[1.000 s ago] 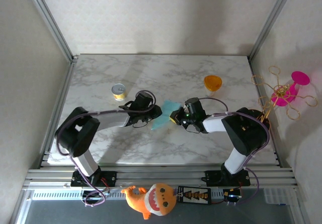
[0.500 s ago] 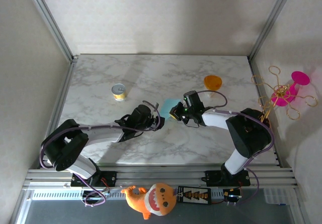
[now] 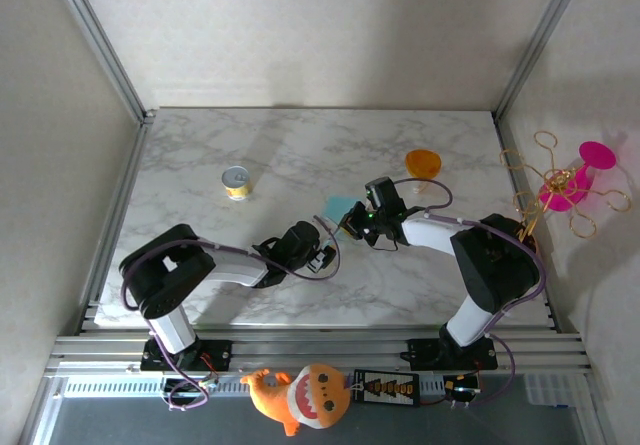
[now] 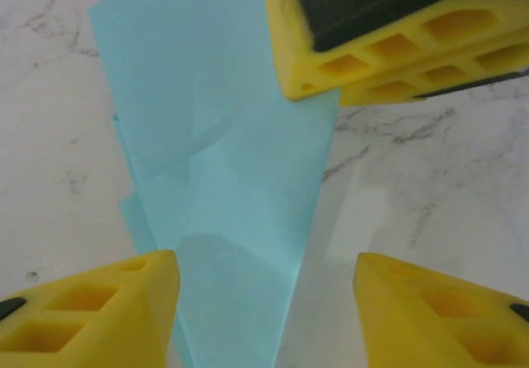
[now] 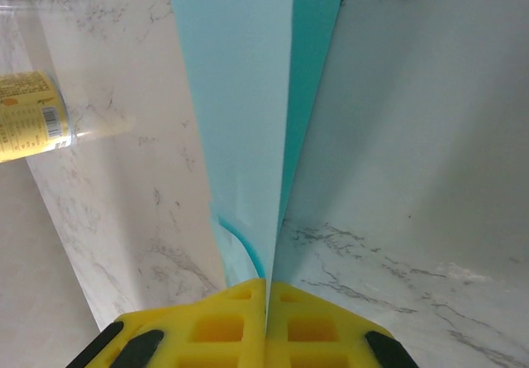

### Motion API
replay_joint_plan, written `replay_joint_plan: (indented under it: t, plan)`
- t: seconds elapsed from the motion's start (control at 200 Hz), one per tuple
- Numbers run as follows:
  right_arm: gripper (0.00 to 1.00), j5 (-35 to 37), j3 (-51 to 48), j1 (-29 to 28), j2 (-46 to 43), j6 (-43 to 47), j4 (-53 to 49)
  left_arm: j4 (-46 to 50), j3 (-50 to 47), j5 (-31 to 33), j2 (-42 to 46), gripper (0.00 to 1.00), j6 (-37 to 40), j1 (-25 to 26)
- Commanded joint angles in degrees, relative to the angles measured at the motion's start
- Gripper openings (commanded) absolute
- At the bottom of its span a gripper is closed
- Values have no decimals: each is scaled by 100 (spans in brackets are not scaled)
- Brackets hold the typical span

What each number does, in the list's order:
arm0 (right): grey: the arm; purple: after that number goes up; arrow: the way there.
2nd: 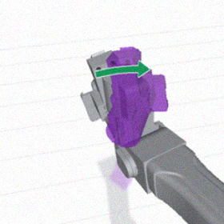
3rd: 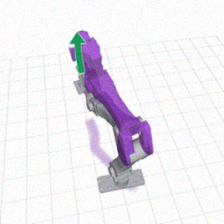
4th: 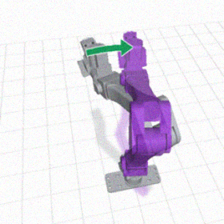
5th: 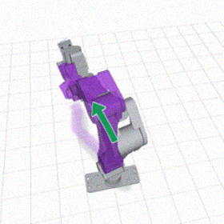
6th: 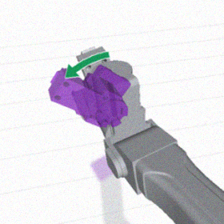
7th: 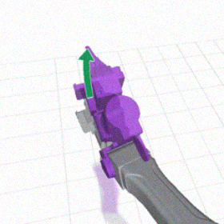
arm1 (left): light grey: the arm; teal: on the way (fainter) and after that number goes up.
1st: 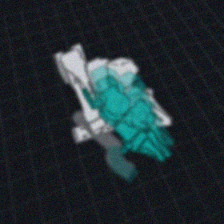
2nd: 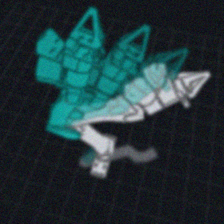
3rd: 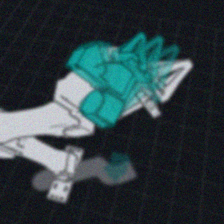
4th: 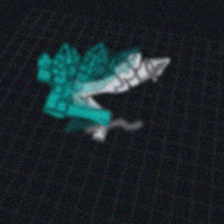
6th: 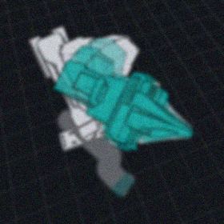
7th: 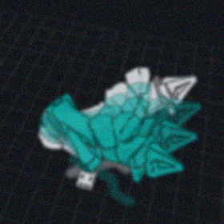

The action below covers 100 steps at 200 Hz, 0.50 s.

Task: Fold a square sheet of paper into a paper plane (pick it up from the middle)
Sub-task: Fold the wing for the fifth time at the center of the table.

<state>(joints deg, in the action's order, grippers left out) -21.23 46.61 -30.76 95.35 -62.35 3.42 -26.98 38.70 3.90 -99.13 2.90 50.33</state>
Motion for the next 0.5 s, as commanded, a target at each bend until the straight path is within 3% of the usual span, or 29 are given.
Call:
replay_joint_plan:
  t: [0.0, 0.496]
  plan:
    - [0, -143, 138, 61, 62, -75, -234, -445, 72, 463, -162, 55, 344, 65]
    - [0, -359, 173, 134, 123, -279, -285, -686, 101, 295, -571, 42, 545, 144]
